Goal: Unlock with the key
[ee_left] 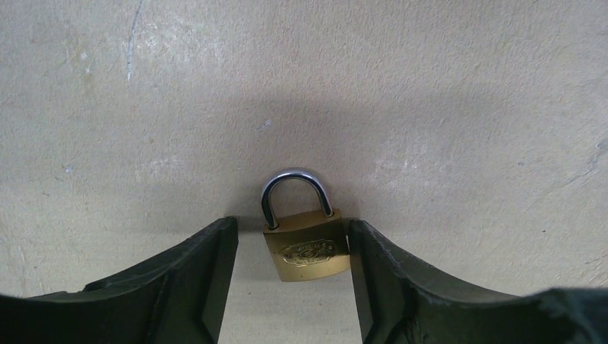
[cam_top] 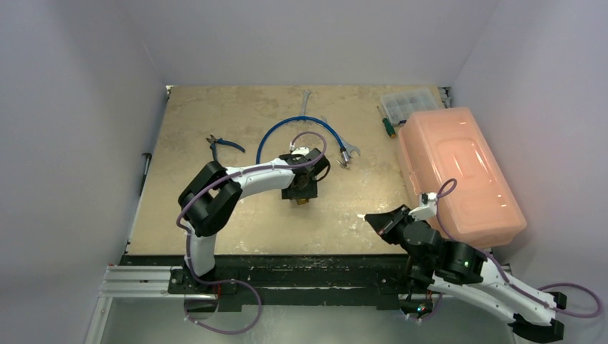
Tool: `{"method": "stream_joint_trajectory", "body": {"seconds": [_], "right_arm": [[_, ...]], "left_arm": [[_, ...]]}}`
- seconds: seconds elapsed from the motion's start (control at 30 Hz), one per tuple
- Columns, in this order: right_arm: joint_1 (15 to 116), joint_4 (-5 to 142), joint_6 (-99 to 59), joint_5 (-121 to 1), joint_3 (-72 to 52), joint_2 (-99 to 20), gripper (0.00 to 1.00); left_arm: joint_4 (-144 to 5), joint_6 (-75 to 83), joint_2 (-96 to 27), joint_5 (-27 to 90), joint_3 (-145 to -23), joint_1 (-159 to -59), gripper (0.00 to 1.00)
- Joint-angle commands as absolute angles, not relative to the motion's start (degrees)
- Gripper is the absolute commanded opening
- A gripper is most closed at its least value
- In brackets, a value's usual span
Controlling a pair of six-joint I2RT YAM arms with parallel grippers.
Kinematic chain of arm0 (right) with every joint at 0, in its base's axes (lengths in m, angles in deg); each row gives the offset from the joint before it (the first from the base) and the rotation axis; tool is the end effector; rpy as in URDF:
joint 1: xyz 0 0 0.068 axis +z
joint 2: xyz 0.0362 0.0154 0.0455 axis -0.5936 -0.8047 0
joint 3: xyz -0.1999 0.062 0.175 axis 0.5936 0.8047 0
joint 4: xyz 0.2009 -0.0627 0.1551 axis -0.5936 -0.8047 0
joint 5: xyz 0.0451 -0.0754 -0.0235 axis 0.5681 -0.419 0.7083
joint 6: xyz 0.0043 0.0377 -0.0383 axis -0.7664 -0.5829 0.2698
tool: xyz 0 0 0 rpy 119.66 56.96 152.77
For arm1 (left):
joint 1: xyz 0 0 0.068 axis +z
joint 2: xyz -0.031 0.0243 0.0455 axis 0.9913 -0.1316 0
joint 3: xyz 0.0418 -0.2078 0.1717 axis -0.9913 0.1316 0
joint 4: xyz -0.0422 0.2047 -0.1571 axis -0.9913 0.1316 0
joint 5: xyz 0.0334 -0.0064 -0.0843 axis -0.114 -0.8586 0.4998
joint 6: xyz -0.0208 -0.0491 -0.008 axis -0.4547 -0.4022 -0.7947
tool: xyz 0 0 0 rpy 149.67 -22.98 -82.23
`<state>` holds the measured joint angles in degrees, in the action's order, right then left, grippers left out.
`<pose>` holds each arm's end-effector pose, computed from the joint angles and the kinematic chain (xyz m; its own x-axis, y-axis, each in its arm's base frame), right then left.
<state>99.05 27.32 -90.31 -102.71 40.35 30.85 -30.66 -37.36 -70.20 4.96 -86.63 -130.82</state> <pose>0.0523 0.0564 0.2357 -0.5243 0.7205 -0.4539 0.0949 0.5792 0.8096 0.2601 -0.2759 0.1625 -0.8993 -0.1243 -0.4192 -0.1136 0.9922 -0.0506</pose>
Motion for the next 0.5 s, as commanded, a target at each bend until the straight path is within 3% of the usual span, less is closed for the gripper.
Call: {"method": "stream_joint_trajectory", "body": {"seconds": [0.0,0.17,0.4,0.47], "right_arm": [[98.91,24.92,-92.66,-104.62,39.96,33.26,0.00],[98.91,24.10,-92.76,-104.73,40.43,34.93,0.00],[98.91,21.56,-93.17,-105.36,39.85,36.11,0.00],[98.91,20.57,-93.67,-105.64,39.64,36.25,0.00]], "left_arm": [[-33.38,-37.86,-72.08,4.94,-85.76,-130.25,0.60],[-35.05,-38.13,-72.81,6.21,-85.30,-130.32,0.47],[-40.58,-38.27,-72.21,9.60,-82.78,-130.08,0.05],[-41.67,-38.41,-71.45,10.13,-81.91,-129.99,0.00]]}}
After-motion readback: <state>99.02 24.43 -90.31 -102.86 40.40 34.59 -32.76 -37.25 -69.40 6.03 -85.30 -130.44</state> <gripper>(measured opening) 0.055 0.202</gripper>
